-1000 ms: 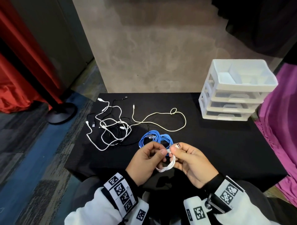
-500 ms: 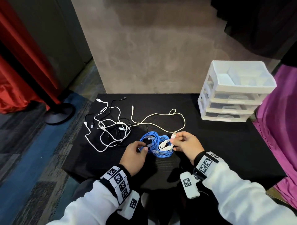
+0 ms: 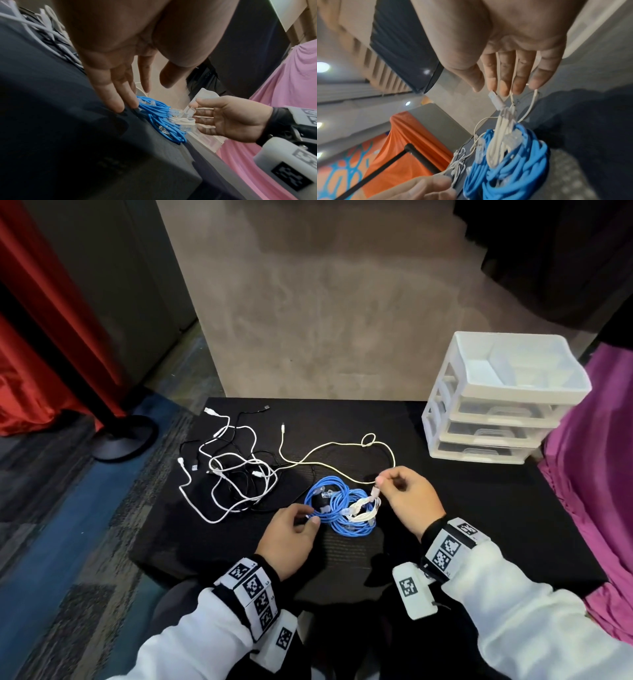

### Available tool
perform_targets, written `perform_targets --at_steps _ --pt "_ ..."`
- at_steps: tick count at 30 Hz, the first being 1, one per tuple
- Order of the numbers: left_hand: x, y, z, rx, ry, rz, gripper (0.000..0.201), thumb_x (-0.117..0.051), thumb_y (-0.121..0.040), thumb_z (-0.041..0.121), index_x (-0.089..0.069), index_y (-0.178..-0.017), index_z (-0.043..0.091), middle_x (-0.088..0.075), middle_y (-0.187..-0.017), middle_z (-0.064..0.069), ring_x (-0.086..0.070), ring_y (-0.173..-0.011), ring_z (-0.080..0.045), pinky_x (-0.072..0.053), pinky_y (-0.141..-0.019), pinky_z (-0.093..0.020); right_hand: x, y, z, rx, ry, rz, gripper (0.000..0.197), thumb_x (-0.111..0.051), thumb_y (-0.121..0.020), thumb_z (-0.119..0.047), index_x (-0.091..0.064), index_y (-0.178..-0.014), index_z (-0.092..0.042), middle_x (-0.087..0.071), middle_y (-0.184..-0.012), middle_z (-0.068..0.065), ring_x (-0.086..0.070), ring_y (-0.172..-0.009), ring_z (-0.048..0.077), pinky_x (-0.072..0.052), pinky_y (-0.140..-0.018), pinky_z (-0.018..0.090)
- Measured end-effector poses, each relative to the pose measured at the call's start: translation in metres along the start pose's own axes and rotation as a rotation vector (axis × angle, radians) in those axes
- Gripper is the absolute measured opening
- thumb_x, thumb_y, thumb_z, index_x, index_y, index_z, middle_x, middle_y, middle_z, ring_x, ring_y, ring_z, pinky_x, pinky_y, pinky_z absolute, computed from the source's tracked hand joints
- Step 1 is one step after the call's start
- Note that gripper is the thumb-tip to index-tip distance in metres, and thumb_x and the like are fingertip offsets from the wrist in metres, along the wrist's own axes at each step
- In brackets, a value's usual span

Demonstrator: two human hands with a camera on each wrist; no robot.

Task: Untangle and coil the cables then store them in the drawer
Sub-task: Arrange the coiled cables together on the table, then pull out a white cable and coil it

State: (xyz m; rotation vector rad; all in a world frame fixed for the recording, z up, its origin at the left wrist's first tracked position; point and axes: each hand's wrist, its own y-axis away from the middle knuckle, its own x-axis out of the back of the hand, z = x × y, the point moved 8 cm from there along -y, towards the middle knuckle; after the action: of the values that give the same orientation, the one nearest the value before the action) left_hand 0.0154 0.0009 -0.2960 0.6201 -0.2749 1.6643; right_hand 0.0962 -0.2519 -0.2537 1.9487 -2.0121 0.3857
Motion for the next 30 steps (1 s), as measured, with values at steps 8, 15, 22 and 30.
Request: perform_targets --at_steps 8,15,22,30 --pt "0.026 0.005 -0.024 0.068 0.095 0.030 0.010 -0.063 -0.097 0.032 -0.068 -0.104 0.027 -0.072 -0.092 0.006 -0.067 -0.082 -0.005 -0.049 -0.077 -0.017 -0.065 -0.045 -0.008 0.002 0.701 -0.456 0.040 -0.051 -0.103 -0.050 -0.077 -0.109 -0.020 -0.072 -0.123 0.006 -0.052 -0.131 0.031 -0.042 -0.110 0.036" --pt "0.037 0.003 -0.039 0.092 0.164 0.039 0.008 -0.062 -0.095 0.039 -0.069 -0.096 0.035 -0.074 -0.087 0.008 -0.070 -0.084 -0.011 -0.057 -0.087 -0.037 -0.070 -0.058 -0.013 -0.072 0.824 -0.556 0.062 -0.050 -0.100 -0.062 -0.060 -0.064 -0.012 -0.063 -0.069 0.005 -0.064 -0.077 0.025 -0.044 -0.071 0.033" --pt "0.069 -0.042 0.008 -0.012 -0.073 0.182 0.013 -0.063 -0.096 0.030 -0.070 -0.103 0.023 -0.070 -0.091 0.009 -0.064 -0.085 -0.013 -0.045 -0.081 -0.023 -0.042 -0.053 0.000 -0.195 0.633 -0.462 0.062 -0.039 -0.104 -0.062 -0.072 -0.115 -0.010 -0.070 -0.114 0.006 -0.067 -0.111 0.027 -0.056 -0.099 0.043" --pt "0.067 -0.118 0.002 0.076 -0.502 0.040 0.006 -0.070 -0.084 0.029 -0.065 -0.080 0.027 -0.069 -0.094 0.001 -0.068 -0.093 -0.021 -0.052 -0.080 -0.025 -0.018 -0.046 0.032 -0.269 0.611 -0.391 0.041 -0.038 -0.108 -0.048 -0.066 -0.104 -0.019 -0.066 -0.087 0.005 -0.066 -0.078 0.022 -0.055 -0.065 0.032"
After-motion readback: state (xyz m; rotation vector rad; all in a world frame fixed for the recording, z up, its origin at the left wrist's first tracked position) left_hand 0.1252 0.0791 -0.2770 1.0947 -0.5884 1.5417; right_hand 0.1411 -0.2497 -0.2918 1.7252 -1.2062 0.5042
